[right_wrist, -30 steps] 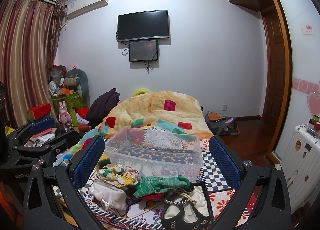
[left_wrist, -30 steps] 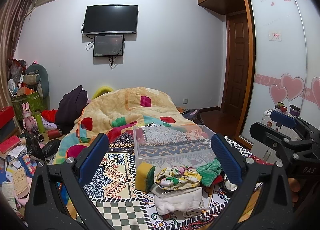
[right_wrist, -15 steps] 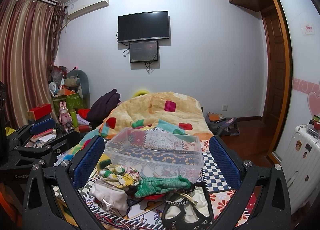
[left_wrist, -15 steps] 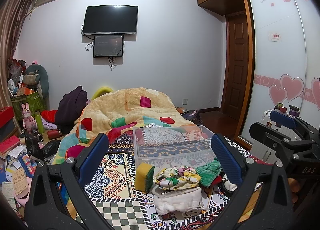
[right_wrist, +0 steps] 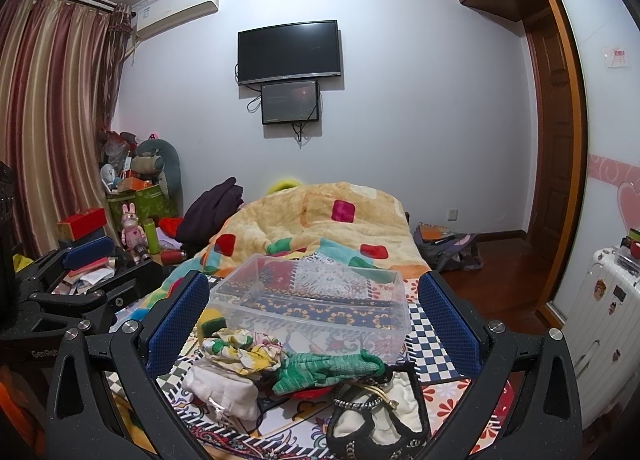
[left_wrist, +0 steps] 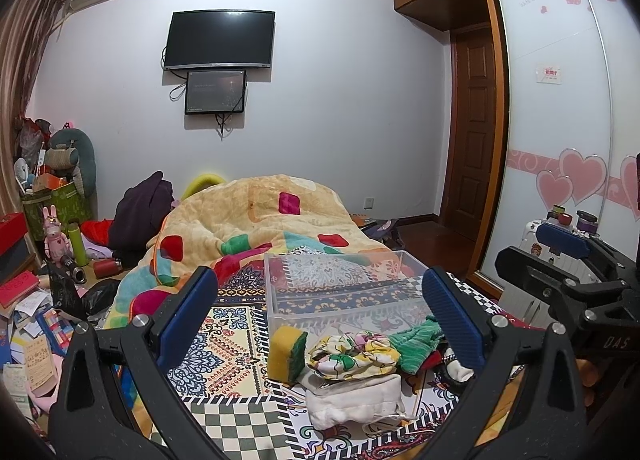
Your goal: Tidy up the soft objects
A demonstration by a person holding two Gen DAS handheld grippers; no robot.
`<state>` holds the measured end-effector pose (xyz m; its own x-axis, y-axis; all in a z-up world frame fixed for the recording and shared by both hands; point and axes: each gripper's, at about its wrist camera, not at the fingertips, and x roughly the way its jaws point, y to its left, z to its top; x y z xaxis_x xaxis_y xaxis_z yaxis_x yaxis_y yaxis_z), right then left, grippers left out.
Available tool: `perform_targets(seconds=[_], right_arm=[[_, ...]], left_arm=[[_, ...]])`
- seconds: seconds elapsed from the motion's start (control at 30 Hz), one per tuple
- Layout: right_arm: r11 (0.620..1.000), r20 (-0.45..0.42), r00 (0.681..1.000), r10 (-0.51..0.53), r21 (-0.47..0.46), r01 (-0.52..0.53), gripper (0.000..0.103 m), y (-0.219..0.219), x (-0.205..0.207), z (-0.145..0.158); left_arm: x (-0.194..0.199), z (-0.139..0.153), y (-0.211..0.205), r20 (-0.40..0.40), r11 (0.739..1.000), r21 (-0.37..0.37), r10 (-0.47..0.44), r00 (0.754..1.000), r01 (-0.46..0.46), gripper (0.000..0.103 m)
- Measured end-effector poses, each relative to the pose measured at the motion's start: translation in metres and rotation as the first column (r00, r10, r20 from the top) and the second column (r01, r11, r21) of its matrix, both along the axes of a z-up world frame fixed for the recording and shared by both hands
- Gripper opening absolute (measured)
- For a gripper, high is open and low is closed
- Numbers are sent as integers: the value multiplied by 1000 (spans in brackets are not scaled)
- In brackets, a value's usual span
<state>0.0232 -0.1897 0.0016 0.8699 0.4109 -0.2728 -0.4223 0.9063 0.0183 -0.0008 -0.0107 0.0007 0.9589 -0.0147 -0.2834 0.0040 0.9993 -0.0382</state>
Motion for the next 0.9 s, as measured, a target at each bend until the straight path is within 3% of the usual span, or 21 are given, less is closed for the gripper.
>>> perform_targets(seconds=[0.3, 0.53, 0.63, 0.9], right_arm=[[1000, -35, 999, -2, -27, 1, 103, 0, 7, -7], [994, -59, 998, -18, -106, 12, 103, -2, 11, -22], [991, -98, 995, -29, -133, 15, 96, -8, 17, -33], [993, -275, 961, -40, -120, 7, 66, -29, 47, -63]], left_arm=[[3, -2, 3, -14, 1000, 5, 13, 1000, -13, 103], [19, -18, 24, -122, 999, -40, -2, 993, -3, 100], [29, -33, 33, -191, 999, -32, 5, 982, -11, 88], [57, -66, 52, -329, 998, -62, 2, 944, -23, 73]])
